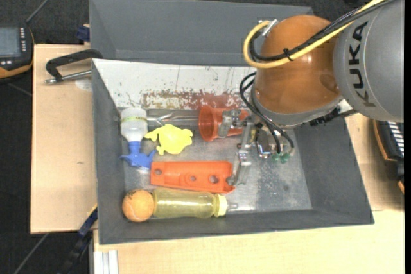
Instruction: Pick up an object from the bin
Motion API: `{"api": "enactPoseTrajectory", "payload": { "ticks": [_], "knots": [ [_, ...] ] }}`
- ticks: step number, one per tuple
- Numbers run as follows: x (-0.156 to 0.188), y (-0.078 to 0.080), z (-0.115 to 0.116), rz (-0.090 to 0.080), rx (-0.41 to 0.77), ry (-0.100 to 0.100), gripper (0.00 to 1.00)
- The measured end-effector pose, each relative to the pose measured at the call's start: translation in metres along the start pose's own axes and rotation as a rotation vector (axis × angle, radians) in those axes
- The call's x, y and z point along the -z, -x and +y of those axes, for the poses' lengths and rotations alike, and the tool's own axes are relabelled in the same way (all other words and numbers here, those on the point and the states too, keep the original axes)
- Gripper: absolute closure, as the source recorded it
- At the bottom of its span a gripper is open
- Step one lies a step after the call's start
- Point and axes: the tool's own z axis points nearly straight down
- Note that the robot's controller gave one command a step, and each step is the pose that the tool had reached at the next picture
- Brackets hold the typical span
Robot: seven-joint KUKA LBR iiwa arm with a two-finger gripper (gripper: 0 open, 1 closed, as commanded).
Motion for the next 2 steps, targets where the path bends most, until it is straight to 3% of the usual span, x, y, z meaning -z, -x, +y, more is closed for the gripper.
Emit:
{"api": "enactPoseTrajectory", "payload": {
  "ticks": [1,2],
  "knots": [
    [0.003,0.001,0.000,-0.006,-0.001,0.001,0.00],
    [0.042,0.001,-0.006,-0.006,0.095,0.001,0.00]
  ]
}}
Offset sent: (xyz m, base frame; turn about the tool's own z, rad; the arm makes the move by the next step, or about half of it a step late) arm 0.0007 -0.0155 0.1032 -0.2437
